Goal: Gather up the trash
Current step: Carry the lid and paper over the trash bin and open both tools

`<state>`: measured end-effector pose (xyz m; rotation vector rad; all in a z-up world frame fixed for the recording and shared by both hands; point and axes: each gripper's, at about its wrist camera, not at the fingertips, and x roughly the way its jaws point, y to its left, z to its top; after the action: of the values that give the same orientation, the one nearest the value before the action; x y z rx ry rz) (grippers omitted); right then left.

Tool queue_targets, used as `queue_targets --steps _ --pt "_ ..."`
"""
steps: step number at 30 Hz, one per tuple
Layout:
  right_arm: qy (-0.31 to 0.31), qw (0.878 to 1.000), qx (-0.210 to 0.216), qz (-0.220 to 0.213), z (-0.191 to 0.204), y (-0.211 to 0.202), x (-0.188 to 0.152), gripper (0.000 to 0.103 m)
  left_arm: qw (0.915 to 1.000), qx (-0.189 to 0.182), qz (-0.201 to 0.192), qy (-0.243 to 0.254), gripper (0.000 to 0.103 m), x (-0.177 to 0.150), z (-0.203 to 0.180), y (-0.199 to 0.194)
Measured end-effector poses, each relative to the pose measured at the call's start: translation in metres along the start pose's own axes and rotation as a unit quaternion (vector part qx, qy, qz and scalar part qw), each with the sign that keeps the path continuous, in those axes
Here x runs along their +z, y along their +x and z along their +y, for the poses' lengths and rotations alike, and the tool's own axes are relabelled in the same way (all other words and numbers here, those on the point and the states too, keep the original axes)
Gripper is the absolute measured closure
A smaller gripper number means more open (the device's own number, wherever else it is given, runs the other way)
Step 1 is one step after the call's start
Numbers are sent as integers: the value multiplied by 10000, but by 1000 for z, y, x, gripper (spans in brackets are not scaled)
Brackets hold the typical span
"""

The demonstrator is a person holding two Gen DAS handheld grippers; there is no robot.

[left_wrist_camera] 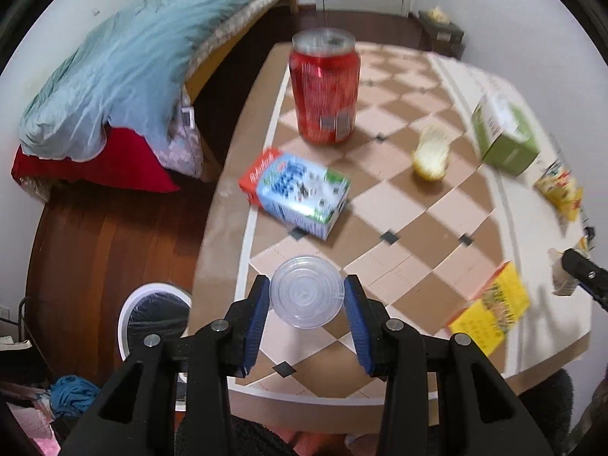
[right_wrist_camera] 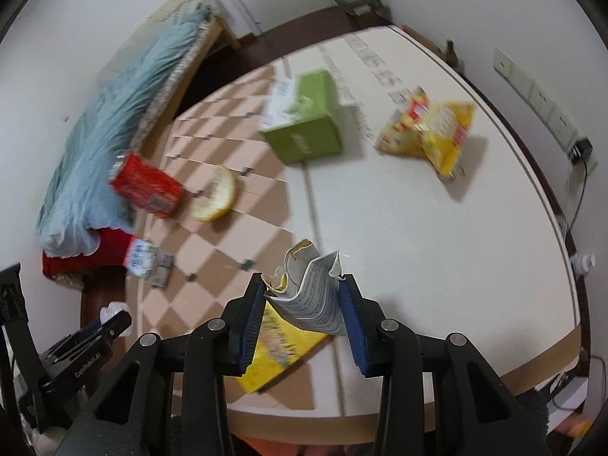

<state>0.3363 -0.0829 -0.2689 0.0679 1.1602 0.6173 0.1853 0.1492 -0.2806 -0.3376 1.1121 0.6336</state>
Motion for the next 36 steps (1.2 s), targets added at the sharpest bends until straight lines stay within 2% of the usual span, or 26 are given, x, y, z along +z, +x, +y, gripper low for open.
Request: queue_targets --steps 5,11,15,19,24,28,32,36 --pt "-359 9986 368 -112 42 -21 2 62 9988 -167 -423 -156 67 12 18 -42" --pt "-831 9923 905 -176 111 -36 -2 62 9958 -164 -813 -393 67 18 68 -81" --pt "-1177 9856 1211 -98 163 -35 -12 62 9935 -32 -980 -583 67 13 107 -99" --pt "-1594 9769 1412 160 216 -18 -32 62 9914 207 -1015 -798 67 0 151 -110" --pt "-2268 9618 1349 724 276 27 -75 62 9895 598 -683 -1126 67 -35 209 -92" --pt "-3027 9375 1150 1272 321 75 -122 62 9856 838 -162 -1460 67 -72 254 -59" --pt "-3559 9144 957 1672 353 116 -159 62 9782 842 297 -1877 67 -105 289 -26" --pt "-3995 8917 797 1972 383 150 -189 62 9692 620 674 -2288 67 -130 312 5"
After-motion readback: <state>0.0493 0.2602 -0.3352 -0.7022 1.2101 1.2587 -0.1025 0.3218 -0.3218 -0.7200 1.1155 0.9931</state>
